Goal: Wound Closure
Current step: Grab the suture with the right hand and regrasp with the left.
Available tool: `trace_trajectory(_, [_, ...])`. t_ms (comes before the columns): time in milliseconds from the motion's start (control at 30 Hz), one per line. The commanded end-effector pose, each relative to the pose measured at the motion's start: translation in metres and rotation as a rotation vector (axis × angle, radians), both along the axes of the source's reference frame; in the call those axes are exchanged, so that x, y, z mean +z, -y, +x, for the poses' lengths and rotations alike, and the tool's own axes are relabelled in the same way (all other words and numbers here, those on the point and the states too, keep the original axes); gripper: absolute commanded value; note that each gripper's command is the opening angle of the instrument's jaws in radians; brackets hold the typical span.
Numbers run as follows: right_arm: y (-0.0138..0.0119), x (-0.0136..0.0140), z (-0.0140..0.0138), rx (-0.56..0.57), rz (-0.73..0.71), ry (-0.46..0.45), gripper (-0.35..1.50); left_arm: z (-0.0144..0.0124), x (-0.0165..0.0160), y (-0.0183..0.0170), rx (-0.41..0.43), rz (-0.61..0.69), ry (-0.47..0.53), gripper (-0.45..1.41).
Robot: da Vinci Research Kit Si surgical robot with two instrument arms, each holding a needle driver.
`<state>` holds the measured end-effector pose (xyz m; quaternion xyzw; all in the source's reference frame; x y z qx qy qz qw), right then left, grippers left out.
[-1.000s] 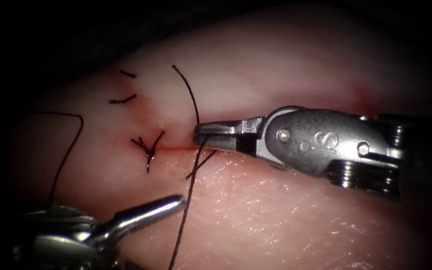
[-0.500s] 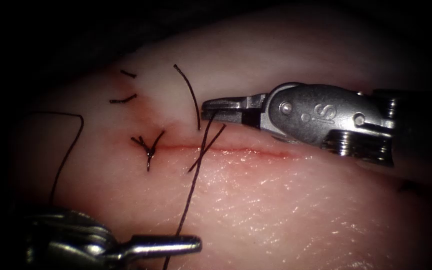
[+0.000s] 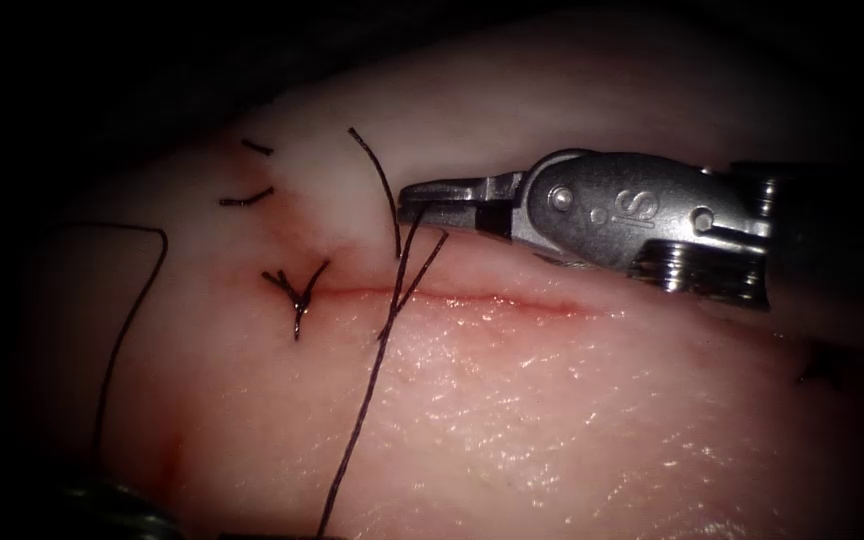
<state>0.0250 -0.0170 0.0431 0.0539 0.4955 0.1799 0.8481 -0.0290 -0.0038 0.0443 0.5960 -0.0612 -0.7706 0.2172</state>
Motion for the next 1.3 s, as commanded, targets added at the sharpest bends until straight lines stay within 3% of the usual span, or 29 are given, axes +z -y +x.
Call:
trace_trajectory(33, [-0.001, 0.0, 0.0012, 0.001, -0.005, -0.004, -0.35, -0.0004, 0.0003, -0.0008, -0.004, -0.006, -0.003, 0.37])
trace_trajectory(333, [-0.0009, 0.0001, 0.0012, 0.0, -0.006, -0.004, -0.35, 0.0004, -0.0002, 0.0007, 0.021, -0.03, -0.025, 0.36])
trace_trajectory(367, [-0.0009, 0.0001, 0.0012, 0.0, -0.006, -0.004, -0.35, 0.0005, -0.0002, 0.0007, 0.018, -0.032, -0.03, 0.15])
trace_trajectory(400, [-0.0008, 0.0001, 0.0012, 0.0, -0.007, -0.004, -0.35, 0.0005, -0.0002, 0.0007, 0.015, -0.033, -0.035, -0.33])
trace_trajectory(433, [-0.0007, 0.0, 0.0013, -0.001, -0.008, -0.005, -0.35, 0.0004, -0.0002, 0.0007, 0.009, -0.035, -0.049, -0.45])
trace_trajectory(533, [0.0, -0.0005, 0.0013, -0.007, -0.009, -0.011, -0.35, 0.0008, -0.0002, -0.0013, 0.011, -0.005, -0.05, -0.45])
trace_trajectory(600, [0.0009, -0.0014, 0.0013, -0.017, -0.011, -0.022, -0.35, 0.002, -0.0004, -0.0035, -0.067, 0.116, -0.019, -0.45])
trace_trajectory(667, [0.0019, -0.0025, 0.0013, -0.028, -0.012, -0.033, -0.35, 0.0038, -0.0006, -0.0052, -0.097, 0.124, -0.041, -0.45])
trace_trajectory(733, [0.0031, -0.0038, 0.0013, -0.033, 0.002, -0.048, -0.35, 0.0057, -0.0007, -0.0066, -0.15, 0.078, 0.01, -0.45])
trace_trajectory(767, [0.0035, -0.0043, 0.0013, -0.029, 0.023, -0.056, -0.27, 0.0063, -0.0008, -0.0069, -0.15, 0.042, 0.027, -0.45])
trace_trajectory(800, [0.0039, -0.0047, 0.0014, -0.026, 0.039, -0.062, -0.05, 0.0068, -0.0008, -0.0072, -0.157, 0.01, 0.044, -0.45])
trace_trajectory(833, [0.0046, -0.0057, 0.0014, -0.012, 0.06, -0.082, 0.54, 0.0076, -0.001, -0.0078, -0.151, 0.003, 0.078, -0.45])
trace_trajectory(867, [0.0046, -0.0057, 0.0014, -0.012, 0.06, -0.082, 0.54, 0.0076, -0.001, -0.0078, -0.151, 0.003, 0.078, -0.45])
trace_trajectory(900, [0.0052, -0.0064, 0.0014, -0.004, 0.058, -0.1, 0.91, 0.0082, -0.0011, -0.0082, -0.142, 0.011, 0.09, -0.45])
trace_trajectory(967, [0.0057, -0.0071, 0.0013, 0.013, 0.053, -0.124, 1.18, 0.0086, -0.0012, -0.0085, -0.144, 0.014, 0.096, -0.45])
trace_trajectory(1167, [0.0057, -0.0083, -0.0004, 0.066, 0.032, -0.19, 1.35, 0.0092, -0.0012, -0.0093, -0.181, -0.003, 0.089, -0.45])
trace_trajectory(1300, [0.0042, -0.0089, -0.0022, 0.108, 0.031, -0.228, 1.33, 0.0093, -0.0012, -0.0093, -0.187, -0.021, 0.087, -0.45])
